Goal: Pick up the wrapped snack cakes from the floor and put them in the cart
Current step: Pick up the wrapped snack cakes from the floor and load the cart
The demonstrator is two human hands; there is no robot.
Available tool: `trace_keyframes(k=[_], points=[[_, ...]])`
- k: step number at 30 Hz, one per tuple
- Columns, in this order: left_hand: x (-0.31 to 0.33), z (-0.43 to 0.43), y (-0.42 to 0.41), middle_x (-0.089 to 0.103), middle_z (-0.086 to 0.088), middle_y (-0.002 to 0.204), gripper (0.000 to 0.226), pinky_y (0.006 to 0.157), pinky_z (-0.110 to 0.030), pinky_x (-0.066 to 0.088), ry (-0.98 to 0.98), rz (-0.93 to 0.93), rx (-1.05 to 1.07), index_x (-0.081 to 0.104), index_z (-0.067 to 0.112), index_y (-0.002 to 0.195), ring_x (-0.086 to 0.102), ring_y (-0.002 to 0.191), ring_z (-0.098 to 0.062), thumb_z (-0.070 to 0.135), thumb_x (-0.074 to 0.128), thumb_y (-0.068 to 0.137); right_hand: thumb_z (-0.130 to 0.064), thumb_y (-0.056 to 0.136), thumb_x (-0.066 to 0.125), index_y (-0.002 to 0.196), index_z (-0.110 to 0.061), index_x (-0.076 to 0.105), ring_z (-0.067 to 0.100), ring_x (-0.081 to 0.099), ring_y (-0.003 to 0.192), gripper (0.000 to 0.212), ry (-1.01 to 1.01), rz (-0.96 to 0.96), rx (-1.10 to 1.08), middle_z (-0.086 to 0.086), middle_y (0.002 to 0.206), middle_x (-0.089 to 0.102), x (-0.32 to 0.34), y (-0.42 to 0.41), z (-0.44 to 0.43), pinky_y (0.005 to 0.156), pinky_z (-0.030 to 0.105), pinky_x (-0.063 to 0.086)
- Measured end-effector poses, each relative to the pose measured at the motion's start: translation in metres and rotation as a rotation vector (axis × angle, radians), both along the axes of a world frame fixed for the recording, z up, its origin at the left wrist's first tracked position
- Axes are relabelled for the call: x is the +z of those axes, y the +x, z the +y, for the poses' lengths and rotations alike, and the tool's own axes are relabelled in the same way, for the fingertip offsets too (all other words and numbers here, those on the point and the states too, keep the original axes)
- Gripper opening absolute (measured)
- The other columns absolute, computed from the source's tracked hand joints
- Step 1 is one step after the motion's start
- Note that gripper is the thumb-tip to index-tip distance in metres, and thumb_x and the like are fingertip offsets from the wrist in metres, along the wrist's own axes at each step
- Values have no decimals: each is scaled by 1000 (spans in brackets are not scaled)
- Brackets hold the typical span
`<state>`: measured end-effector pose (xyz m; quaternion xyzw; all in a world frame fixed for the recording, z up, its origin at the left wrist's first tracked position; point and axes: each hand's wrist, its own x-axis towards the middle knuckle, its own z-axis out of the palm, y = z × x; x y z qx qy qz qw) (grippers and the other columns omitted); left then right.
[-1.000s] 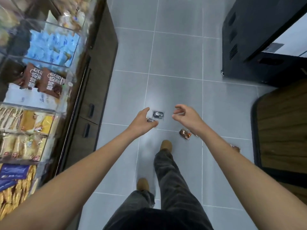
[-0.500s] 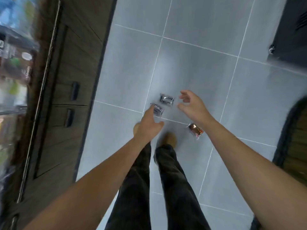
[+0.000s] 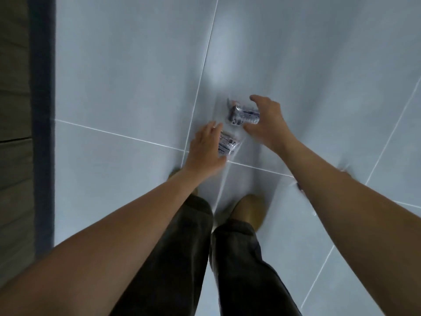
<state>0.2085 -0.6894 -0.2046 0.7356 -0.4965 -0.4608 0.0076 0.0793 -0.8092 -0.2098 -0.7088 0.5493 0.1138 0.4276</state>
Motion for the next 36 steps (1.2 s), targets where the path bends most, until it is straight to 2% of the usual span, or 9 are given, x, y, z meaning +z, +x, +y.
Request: trace_keyframes(k=[5,11,14,17,22,26,29,32,36], points=[[-80,10,2,13,-8,154,76,115,-50,13,-28,-189,-459,16,18,148,0,144,-29,35,59,87,-17,73,70,142,-15,39,33,32,128,76,-97,64,158,13,137,41,-83,-7,6,98,47,41],[-98,12,-4,28,-10,146,58,106,-43,29,-131,-274,-451,33,20,139,15,140,-28,23,57,86,-20,74,65,133,-17,49,35,41,114,62,-250,71,140,12,122,49,-100,-14,11,81,47,48],[-86,8,-6,35,-9,136,56,97,-40,38,-44,-264,-430,37,20,135,27,130,-29,22,62,84,-23,76,67,133,-18,48,33,41,113,60,-219,86,-37,11,121,49,-81,-29,17,78,42,44],[-60,11,-8,37,-10,134,63,92,-39,43,46,-236,-392,37,20,135,28,128,-29,29,68,81,-23,76,68,133,-15,50,32,43,110,61,-208,63,-170,13,118,51,-46,-49,25,80,36,40],[25,17,-18,41,-9,127,63,86,-41,48,52,-190,-188,39,21,133,29,124,-27,30,69,79,-25,77,73,136,-13,47,31,43,109,66,-162,66,-287,14,120,51,44,-78,36,86,31,34],[122,6,-25,43,-7,120,60,79,-43,50,-29,-172,-74,44,21,131,28,119,-25,29,69,77,-31,78,73,137,-16,44,29,41,111,68,-116,33,-421,11,121,48,143,-92,41,90,38,38],[201,-13,-33,46,-9,116,59,77,-45,48,-102,-136,-3,47,20,129,30,117,-28,23,70,75,-35,76,74,135,-20,44,26,41,111,68,-114,11,-515,8,121,48,224,-103,43,88,34,38],[281,-33,-43,47,-9,114,59,83,-44,47,-177,-101,-56,48,20,128,31,116,-28,24,72,74,-34,76,75,133,-21,46,24,42,111,65,-142,-14,-593,7,118,50,307,-119,47,85,30,36],[384,-50,-61,48,-6,116,60,77,-43,49,-279,-93,-216,48,21,128,34,116,-25,29,72,74,-31,74,76,131,-22,49,25,44,111,64,-203,-57,-705,7,115,51,413,-147,61,93,41,45]])
